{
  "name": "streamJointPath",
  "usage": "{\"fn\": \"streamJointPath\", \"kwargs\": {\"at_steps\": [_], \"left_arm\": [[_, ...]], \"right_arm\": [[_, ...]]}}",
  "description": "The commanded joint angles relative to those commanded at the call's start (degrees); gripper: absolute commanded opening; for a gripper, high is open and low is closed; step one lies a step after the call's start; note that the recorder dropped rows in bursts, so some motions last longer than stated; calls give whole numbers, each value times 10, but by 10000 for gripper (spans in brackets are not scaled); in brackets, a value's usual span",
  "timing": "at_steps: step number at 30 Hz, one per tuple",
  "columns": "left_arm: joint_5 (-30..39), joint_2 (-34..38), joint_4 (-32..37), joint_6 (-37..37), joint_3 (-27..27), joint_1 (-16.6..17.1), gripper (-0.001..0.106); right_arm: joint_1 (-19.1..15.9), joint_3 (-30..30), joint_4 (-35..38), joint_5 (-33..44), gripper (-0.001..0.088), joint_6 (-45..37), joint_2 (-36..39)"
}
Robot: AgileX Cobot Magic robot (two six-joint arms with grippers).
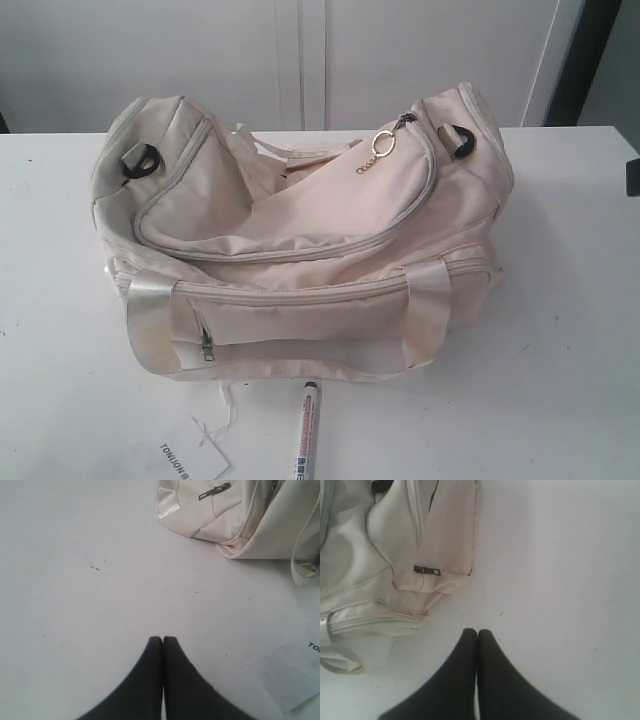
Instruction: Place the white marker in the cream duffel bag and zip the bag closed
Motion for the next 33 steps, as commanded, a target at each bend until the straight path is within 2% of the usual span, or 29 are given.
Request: {"fn": "streamJointPath", "kwargs": {"at_steps": [8,18,33], "left_arm": [[0,0,0,0,0,0,0],[0,0,0,0,0,0,0],[0,0,0,0,0,0,0]], "right_arm": [[0,-4,23,16,0,0,5],[0,-47,23,47,0,0,41],[0,-141,25,42,0,-18,173]]}}
